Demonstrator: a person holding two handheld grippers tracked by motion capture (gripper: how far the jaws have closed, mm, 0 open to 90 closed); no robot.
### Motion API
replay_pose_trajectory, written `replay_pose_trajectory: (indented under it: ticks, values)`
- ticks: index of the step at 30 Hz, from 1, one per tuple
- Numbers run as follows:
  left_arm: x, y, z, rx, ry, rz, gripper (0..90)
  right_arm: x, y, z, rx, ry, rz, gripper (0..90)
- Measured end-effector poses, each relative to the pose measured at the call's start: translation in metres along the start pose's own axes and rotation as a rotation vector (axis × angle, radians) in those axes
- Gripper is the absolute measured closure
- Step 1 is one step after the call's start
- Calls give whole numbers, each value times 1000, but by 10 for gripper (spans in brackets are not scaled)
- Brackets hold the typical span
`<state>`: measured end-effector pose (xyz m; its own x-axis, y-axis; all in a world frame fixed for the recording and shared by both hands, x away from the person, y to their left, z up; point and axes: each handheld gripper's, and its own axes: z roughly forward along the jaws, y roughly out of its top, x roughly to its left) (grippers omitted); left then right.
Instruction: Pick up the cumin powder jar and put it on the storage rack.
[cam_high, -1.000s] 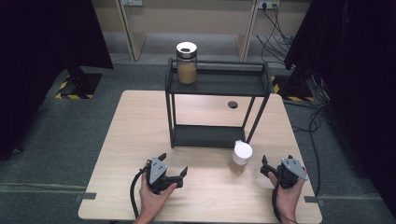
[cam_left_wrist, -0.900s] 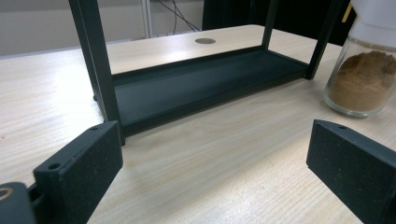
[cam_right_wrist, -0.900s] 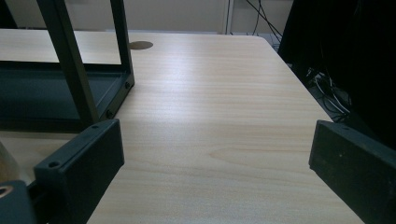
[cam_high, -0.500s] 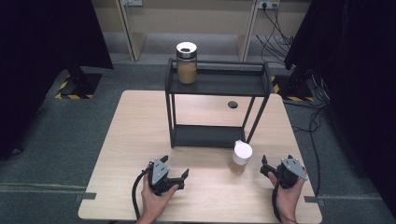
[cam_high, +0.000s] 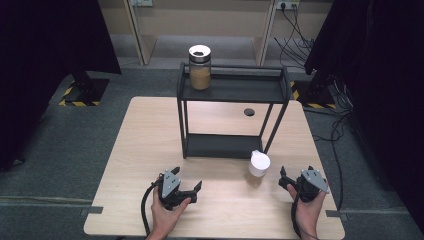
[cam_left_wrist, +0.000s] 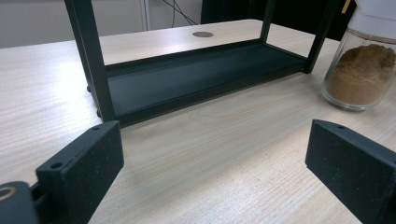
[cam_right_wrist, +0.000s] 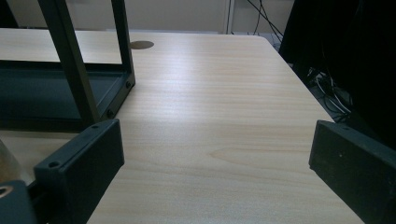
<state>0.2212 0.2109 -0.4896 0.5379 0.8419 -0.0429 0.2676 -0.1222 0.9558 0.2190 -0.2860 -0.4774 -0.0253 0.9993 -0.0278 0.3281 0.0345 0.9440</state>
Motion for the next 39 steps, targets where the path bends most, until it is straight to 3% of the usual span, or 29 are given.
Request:
replay_pose_trajectory:
  ticks: [39]
  values:
    - [0, 1, 0, 4, 1, 6, 34, 0, -1, 0, -3, 4, -4, 29]
